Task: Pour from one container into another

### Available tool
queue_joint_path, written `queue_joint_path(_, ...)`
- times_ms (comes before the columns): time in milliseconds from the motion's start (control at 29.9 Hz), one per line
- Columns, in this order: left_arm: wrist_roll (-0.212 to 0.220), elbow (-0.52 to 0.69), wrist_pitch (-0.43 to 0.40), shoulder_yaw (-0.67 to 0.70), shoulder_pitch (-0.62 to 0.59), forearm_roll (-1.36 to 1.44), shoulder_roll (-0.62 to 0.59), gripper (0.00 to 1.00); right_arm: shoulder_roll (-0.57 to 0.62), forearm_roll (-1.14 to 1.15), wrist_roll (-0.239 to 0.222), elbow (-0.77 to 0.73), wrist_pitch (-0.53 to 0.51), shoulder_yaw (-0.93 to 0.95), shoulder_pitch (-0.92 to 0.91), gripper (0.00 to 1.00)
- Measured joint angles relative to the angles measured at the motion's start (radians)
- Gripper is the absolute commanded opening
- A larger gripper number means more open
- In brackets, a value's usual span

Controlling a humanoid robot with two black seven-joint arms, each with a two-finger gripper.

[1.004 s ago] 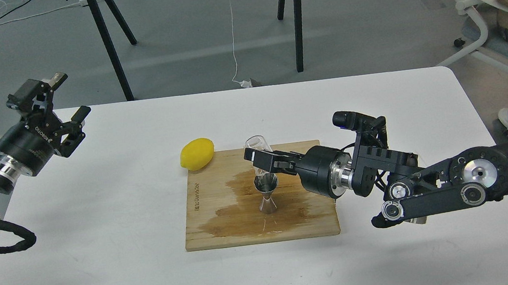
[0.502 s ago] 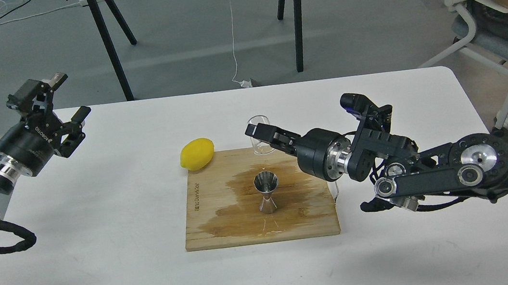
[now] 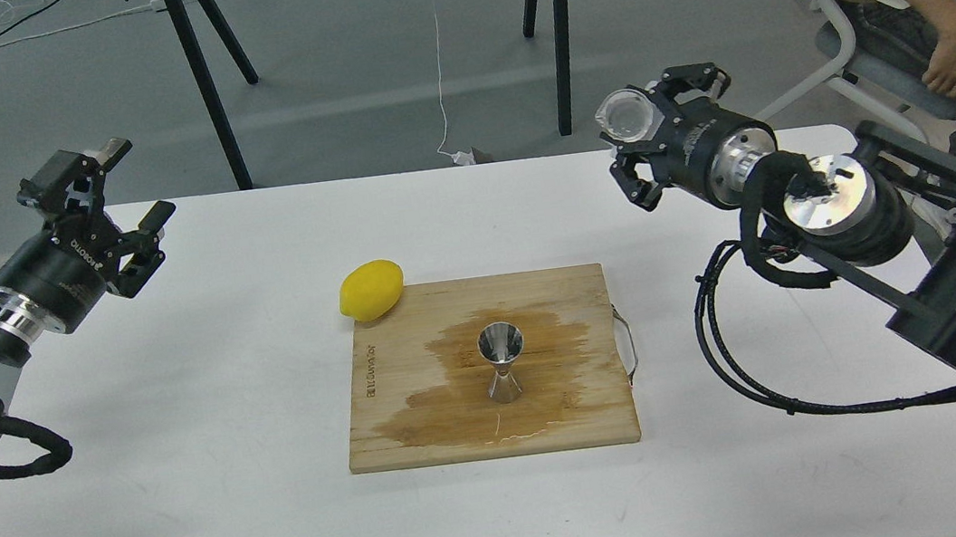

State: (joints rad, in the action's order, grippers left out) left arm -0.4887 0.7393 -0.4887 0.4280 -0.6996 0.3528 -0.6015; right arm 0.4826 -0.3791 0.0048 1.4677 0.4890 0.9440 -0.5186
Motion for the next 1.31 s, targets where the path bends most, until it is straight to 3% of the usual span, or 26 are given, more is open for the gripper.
queue_joint_path(234,0.0,0.0,0.0,-0.001,0.0,0.001,0.0,0.89,-0.038,-0.16,-0.001,-0.06,0.0,0.312,0.303,0.33)
queue_joint_path(468,0.0,0.0,0.0,-0.003,0.0,0.002,0.004,0.89,-0.056,-0.24,-0.002,-0.135,0.0,0.363,0.448,0.33)
queue_joint_path(1004,0.0,0.0,0.0,-0.003,0.011,0.002,0.005,0.89,-0.091,-0.244,-0.003,-0.185,0.0,0.356,0.493,0.37)
queue_joint_path(1305,0.0,0.001,0.0,-0.003,0.011,0.002,0.005,0.89,-0.1,-0.242,-0.002,-0.192,0.0,0.352,0.491,0.43)
